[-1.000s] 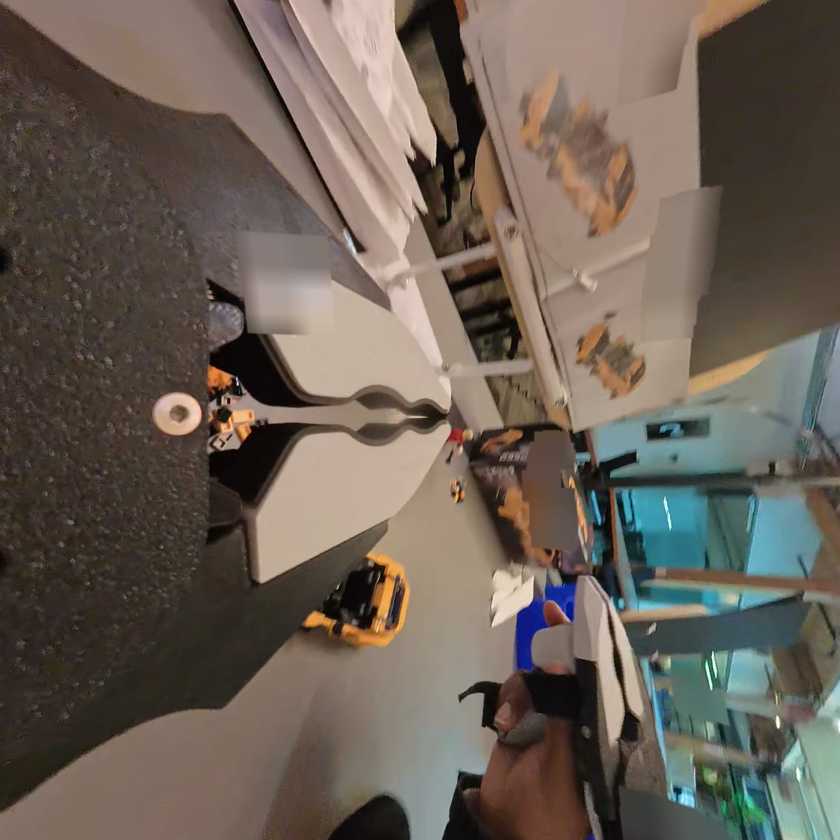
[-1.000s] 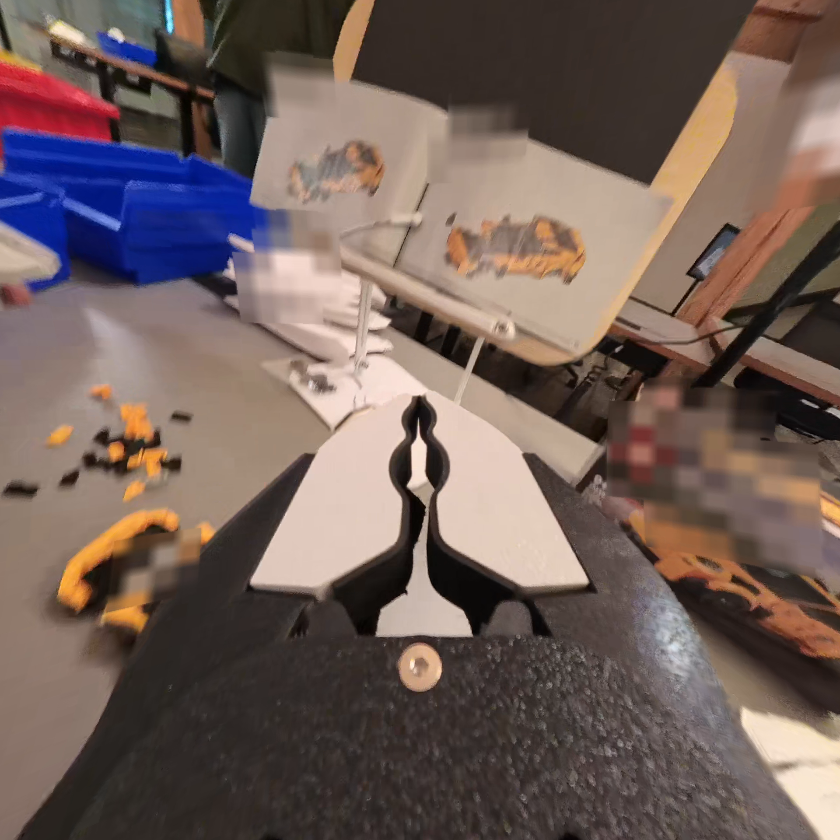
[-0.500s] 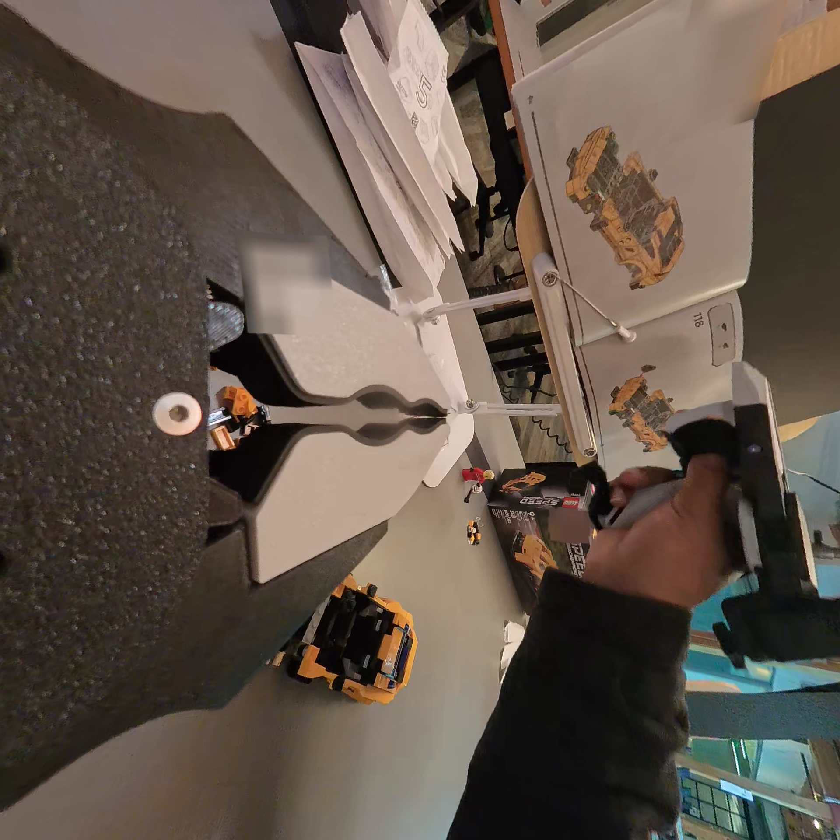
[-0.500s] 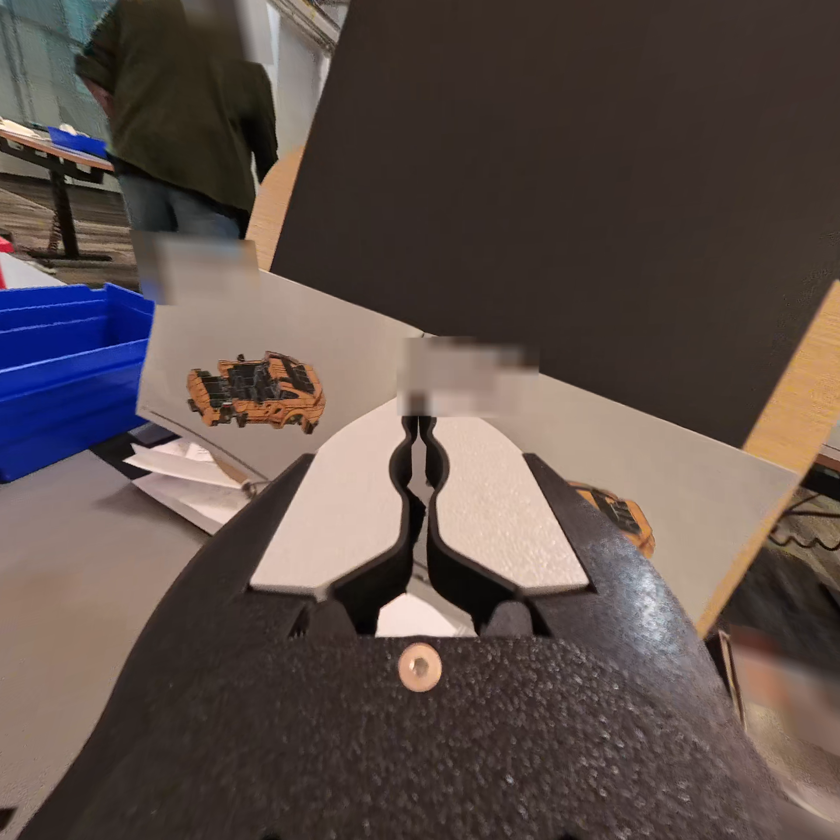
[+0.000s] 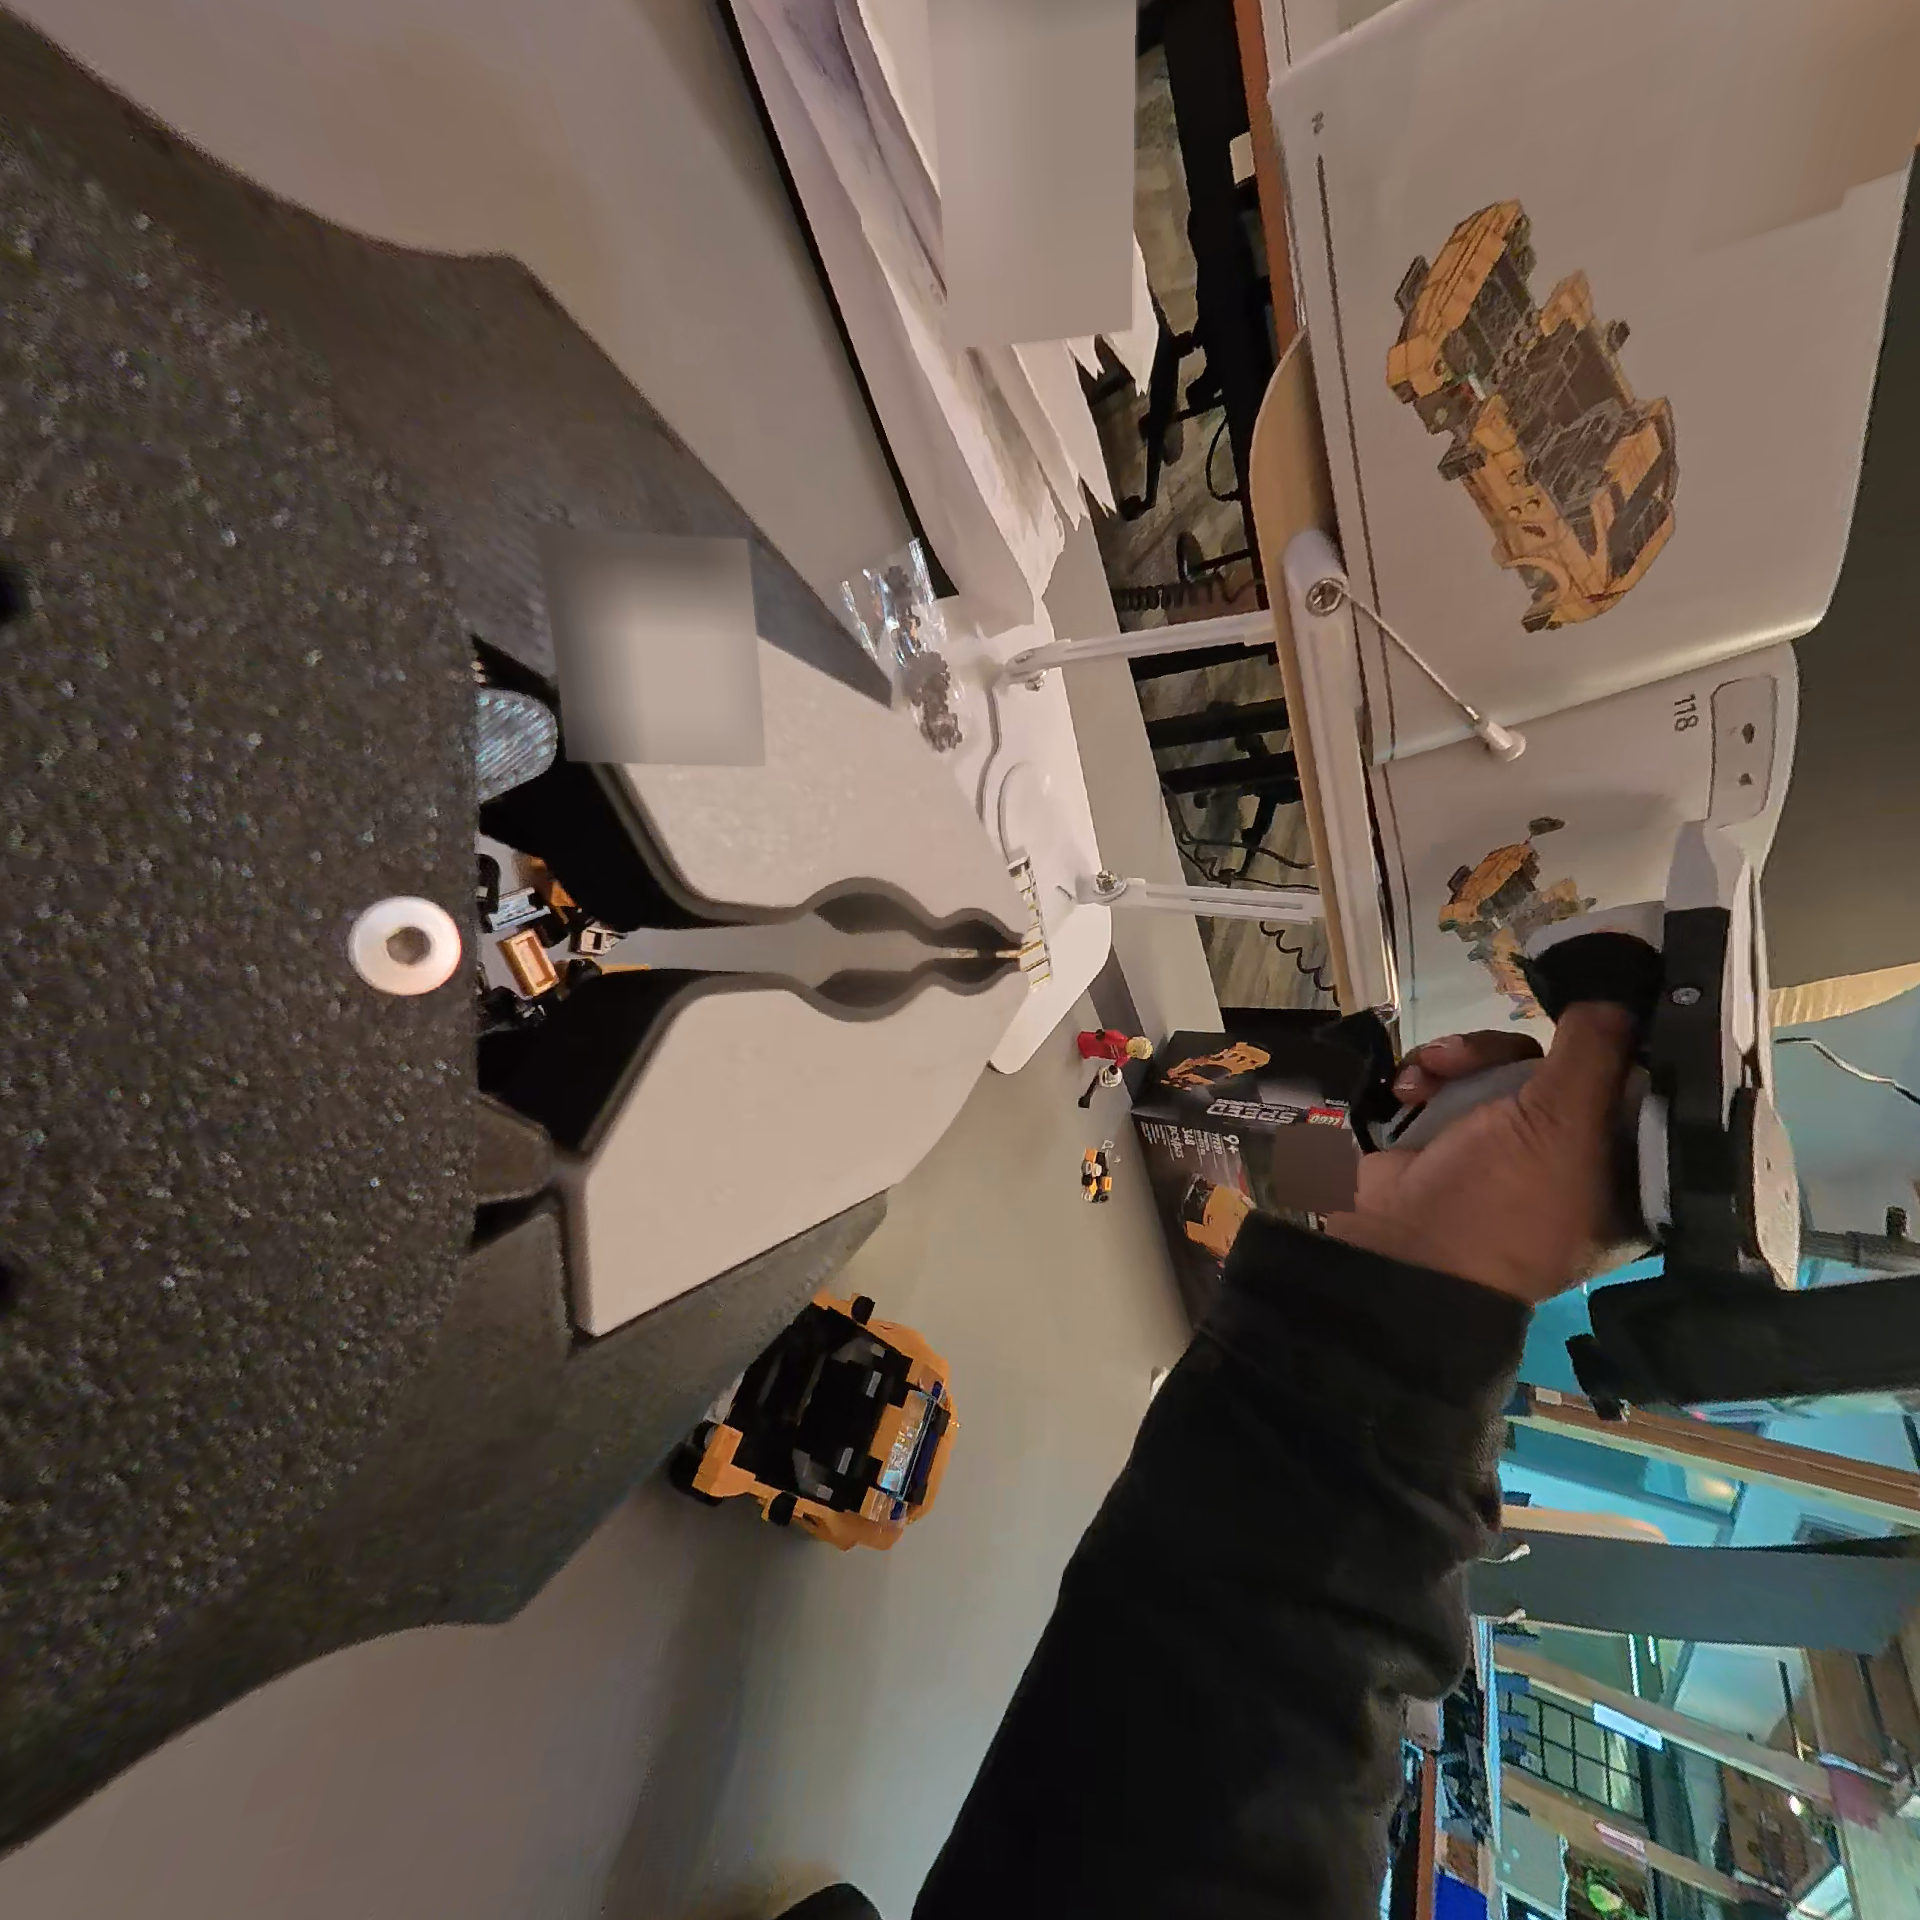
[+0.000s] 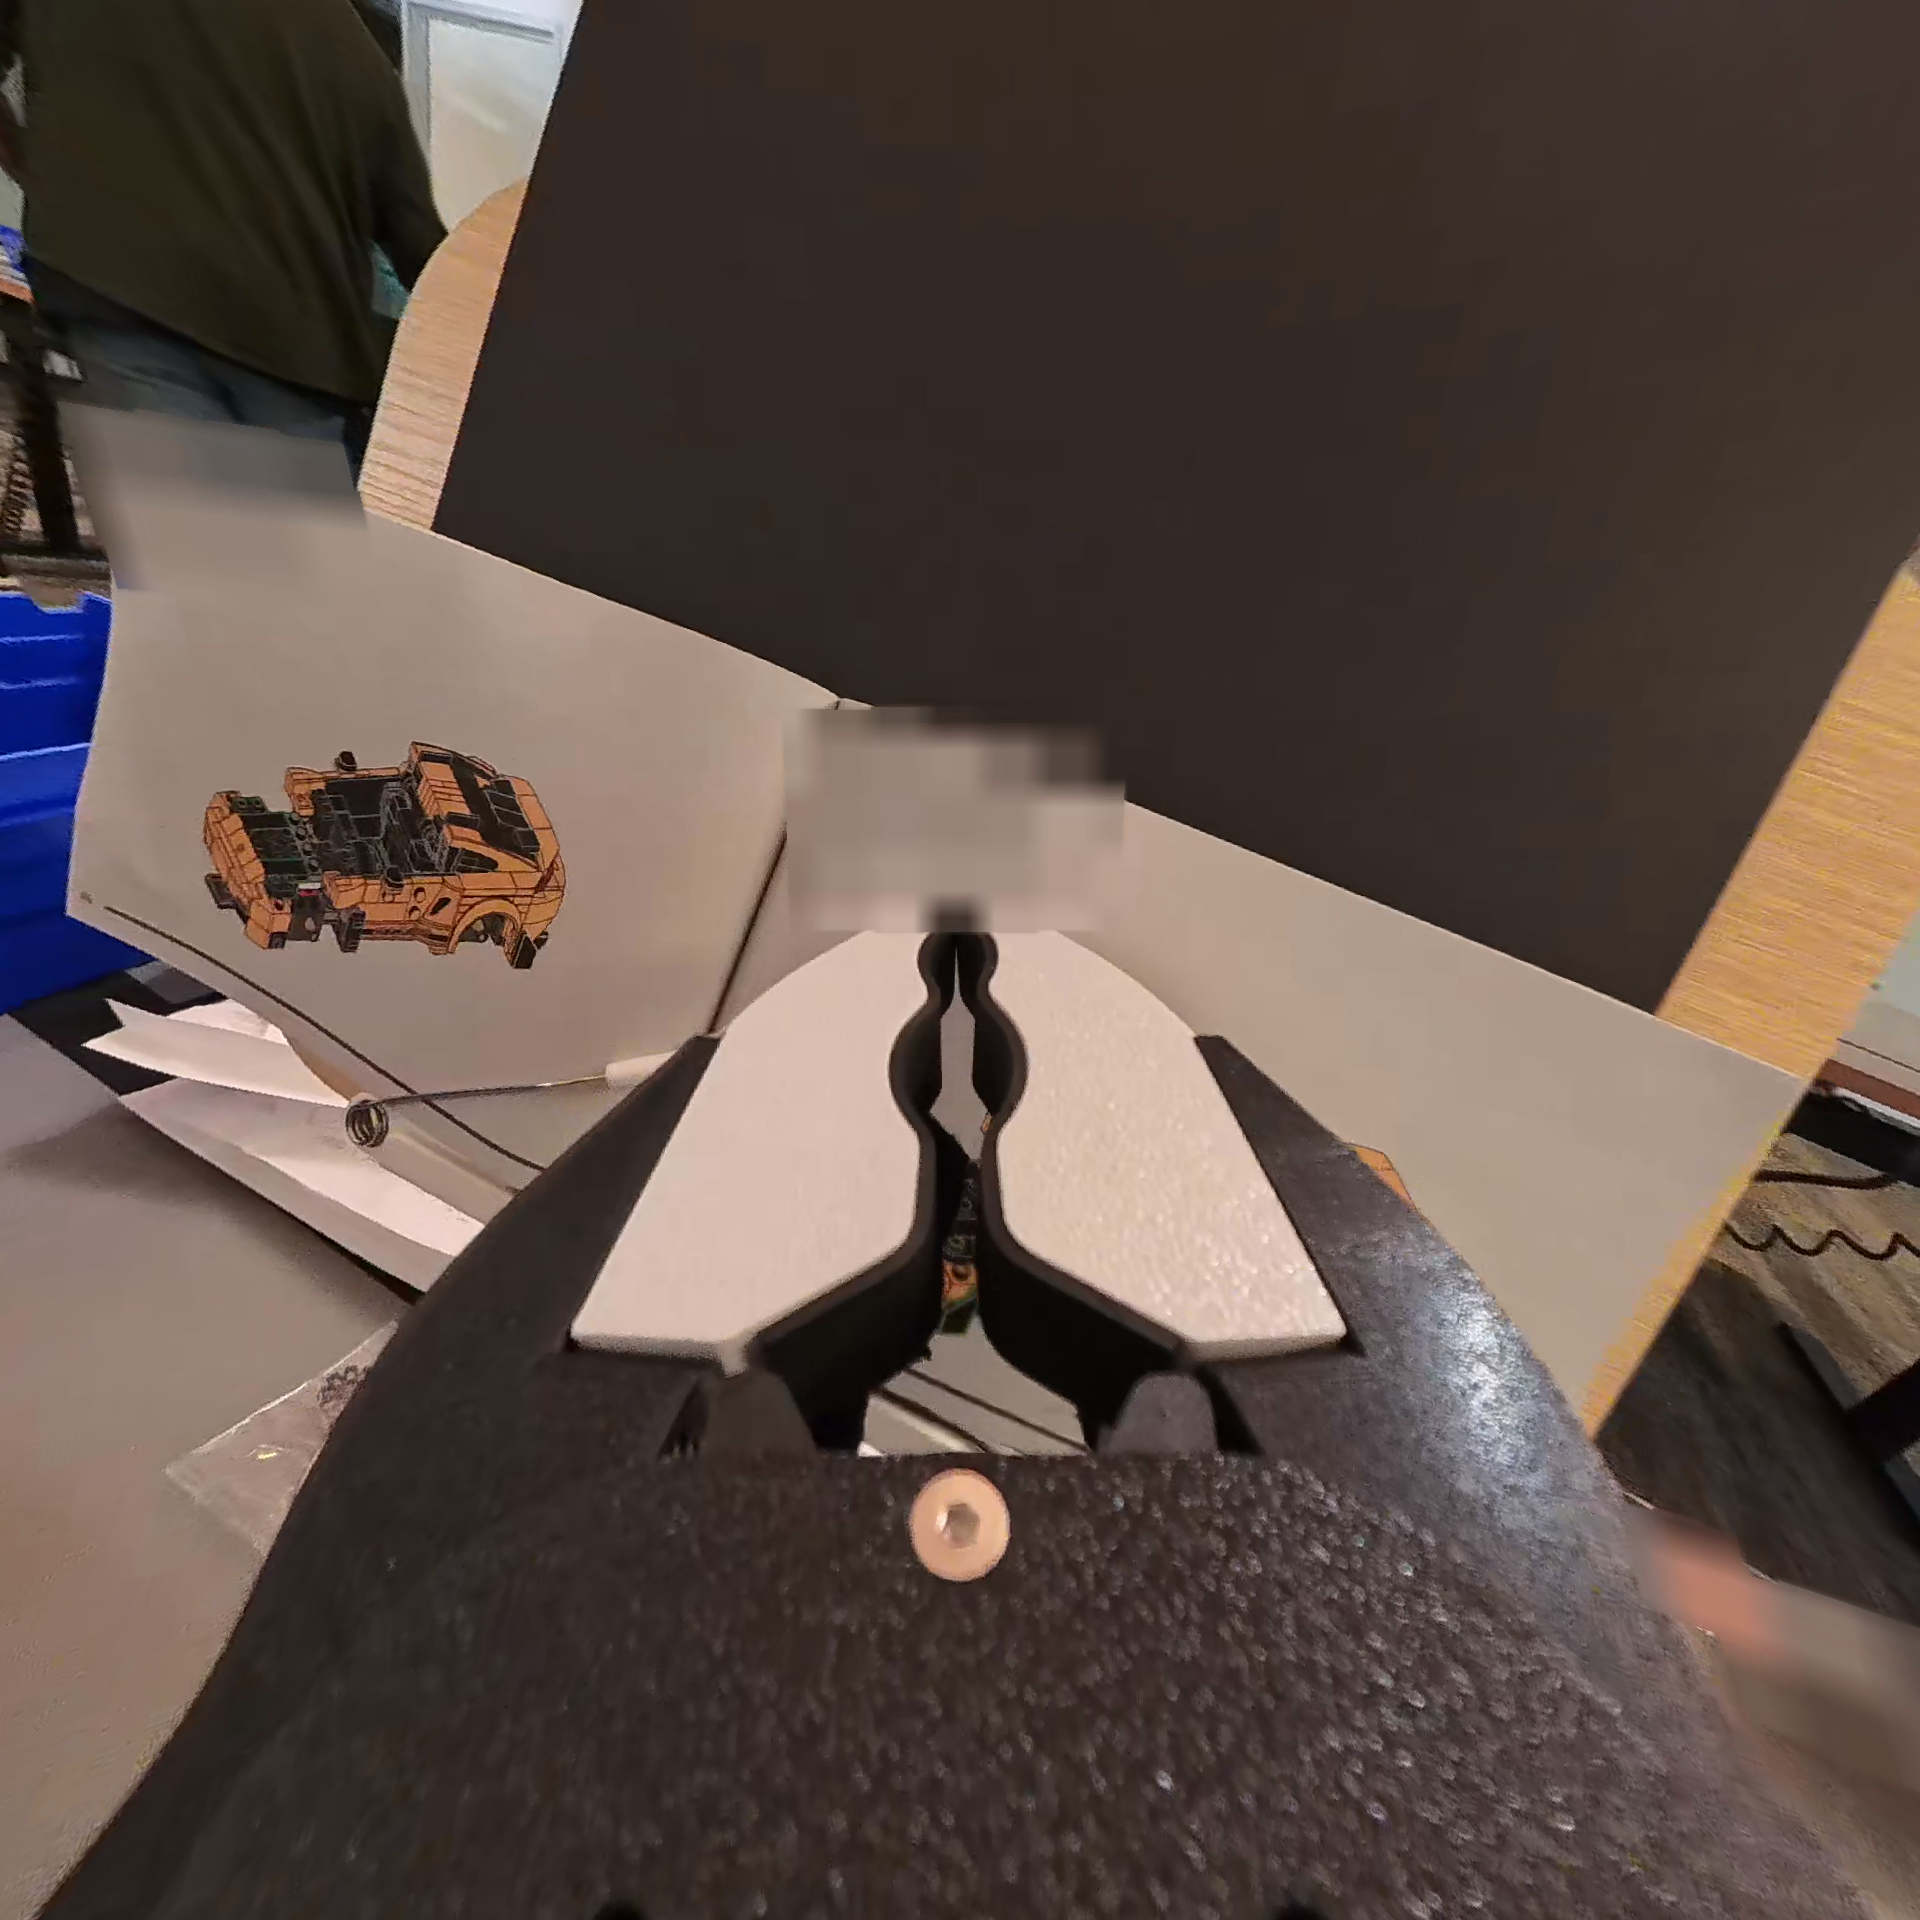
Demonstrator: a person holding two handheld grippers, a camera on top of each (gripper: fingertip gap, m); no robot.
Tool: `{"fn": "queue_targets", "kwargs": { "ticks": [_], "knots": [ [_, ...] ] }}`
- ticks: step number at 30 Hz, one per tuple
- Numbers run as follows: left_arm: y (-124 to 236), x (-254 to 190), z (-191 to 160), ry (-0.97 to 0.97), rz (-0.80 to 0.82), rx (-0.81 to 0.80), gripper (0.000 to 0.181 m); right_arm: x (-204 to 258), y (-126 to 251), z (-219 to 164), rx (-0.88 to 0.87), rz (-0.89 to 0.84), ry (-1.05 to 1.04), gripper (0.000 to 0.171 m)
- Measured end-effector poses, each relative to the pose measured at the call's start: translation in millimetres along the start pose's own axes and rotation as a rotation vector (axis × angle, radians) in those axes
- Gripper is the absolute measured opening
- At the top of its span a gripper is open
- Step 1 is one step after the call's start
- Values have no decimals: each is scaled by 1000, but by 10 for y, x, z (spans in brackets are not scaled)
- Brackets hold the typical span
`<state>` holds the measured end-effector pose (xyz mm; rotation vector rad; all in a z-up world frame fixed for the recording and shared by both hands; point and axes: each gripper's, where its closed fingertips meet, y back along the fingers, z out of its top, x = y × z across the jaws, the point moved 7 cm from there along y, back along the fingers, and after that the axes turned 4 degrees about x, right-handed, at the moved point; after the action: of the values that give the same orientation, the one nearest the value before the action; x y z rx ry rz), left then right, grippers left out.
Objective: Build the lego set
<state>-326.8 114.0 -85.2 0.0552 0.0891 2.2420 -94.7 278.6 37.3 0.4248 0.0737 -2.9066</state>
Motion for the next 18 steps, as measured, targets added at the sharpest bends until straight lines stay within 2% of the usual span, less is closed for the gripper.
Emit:
{"fn": "queue_targets", "kwargs": {
  "ticks": [5, 10, 15, 18],
  "knots": [
    [-8, -13, -19, -6, -2, 17, 0, -21, 94, 28, -20, 13, 6, 0],
    [16, -4, -10, 9, -15, 23, 0, -40, 347, 36, -56, 53, 34, 2],
    [67, 16, 25, 0, -9, 6, 0, -84, 841, -108, -65, 121, 60, 12],
    [83, 44, 32, 28, -9, 3, 0, -130, 1243, -333, -30, 152, 64, 11]
  ]
}}
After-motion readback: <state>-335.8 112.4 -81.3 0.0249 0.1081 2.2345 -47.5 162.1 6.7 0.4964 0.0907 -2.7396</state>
